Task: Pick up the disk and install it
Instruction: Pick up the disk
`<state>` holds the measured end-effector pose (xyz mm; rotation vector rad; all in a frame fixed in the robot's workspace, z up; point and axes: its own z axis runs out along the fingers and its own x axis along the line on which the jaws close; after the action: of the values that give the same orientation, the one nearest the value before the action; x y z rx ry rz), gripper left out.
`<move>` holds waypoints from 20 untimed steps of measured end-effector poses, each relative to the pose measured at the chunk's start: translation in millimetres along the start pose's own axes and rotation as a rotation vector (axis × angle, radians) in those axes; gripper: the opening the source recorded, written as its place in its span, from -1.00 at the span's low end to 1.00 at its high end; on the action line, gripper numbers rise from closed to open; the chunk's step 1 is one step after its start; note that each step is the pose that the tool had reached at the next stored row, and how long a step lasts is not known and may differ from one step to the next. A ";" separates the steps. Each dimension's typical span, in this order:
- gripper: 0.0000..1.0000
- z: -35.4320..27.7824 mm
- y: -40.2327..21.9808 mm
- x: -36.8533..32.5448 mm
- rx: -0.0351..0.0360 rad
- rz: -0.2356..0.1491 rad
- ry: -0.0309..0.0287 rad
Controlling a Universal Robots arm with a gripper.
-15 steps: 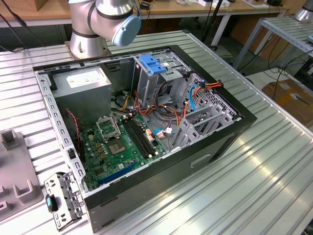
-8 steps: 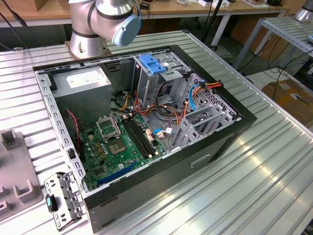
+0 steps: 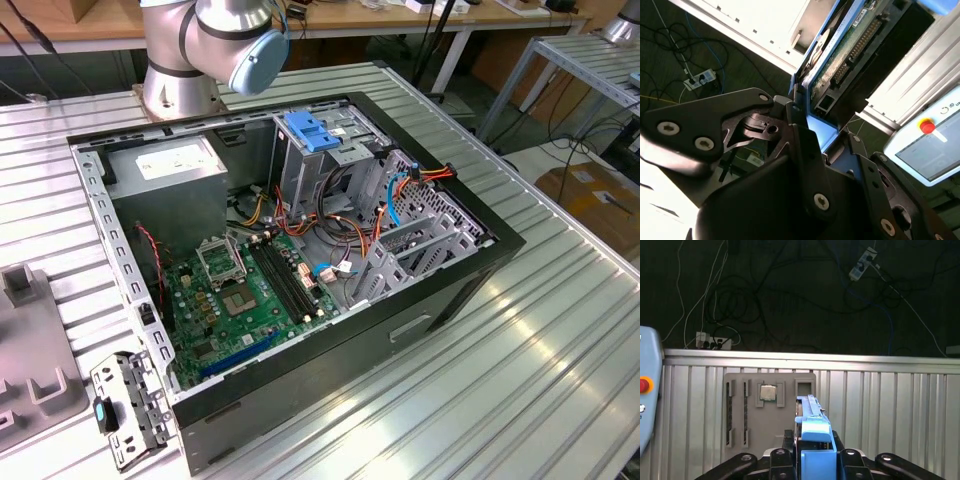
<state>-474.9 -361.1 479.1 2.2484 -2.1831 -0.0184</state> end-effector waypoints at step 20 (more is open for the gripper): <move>-0.26 -32.2 -23.1 0.6 -0.0202 0.000 -0.0003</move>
<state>-451.4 -361.1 511.0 2.2380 -2.1731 -0.0406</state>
